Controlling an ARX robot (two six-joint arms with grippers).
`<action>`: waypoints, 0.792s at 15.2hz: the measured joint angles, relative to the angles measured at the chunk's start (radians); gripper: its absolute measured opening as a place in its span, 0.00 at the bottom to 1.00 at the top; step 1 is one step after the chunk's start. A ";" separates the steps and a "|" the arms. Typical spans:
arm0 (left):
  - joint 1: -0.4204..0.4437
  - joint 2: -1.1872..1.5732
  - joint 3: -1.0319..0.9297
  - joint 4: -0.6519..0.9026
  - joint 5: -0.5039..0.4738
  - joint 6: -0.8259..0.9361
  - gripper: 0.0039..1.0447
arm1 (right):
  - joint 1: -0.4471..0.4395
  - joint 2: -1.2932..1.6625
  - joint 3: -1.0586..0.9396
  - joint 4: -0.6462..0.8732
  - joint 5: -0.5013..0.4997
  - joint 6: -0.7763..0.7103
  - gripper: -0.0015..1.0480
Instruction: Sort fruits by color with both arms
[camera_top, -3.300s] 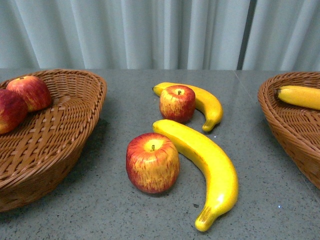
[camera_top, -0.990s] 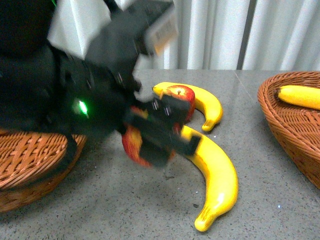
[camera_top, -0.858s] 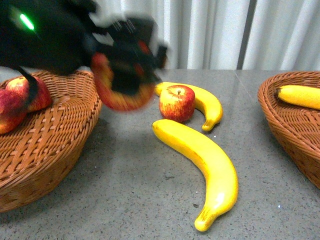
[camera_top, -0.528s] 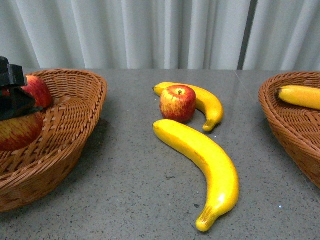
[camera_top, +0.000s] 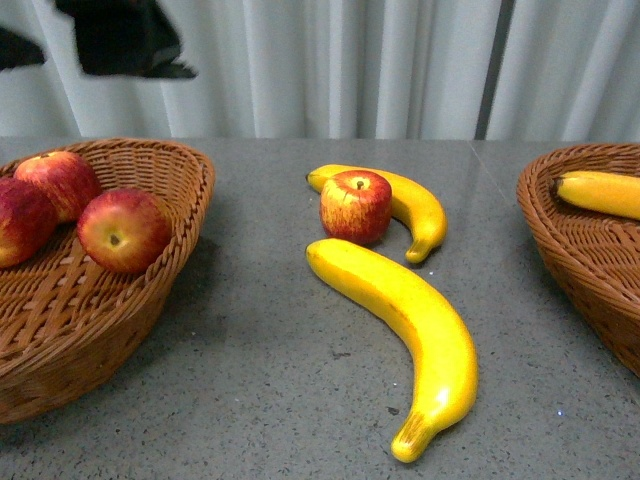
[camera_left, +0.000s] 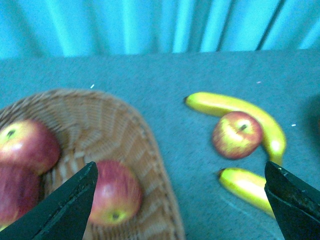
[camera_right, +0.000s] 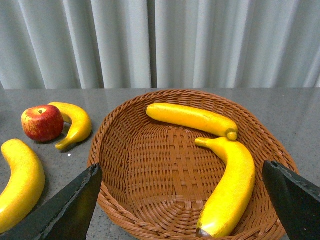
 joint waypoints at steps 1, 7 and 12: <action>-0.008 0.018 0.021 0.007 0.002 0.011 0.94 | 0.000 0.000 0.000 0.000 0.000 0.000 0.94; -0.047 0.388 0.296 -0.011 0.121 0.109 0.94 | 0.000 0.000 0.000 0.000 0.000 0.000 0.94; -0.118 0.678 0.534 -0.025 0.189 0.249 0.94 | 0.000 0.000 0.000 0.000 0.000 0.000 0.94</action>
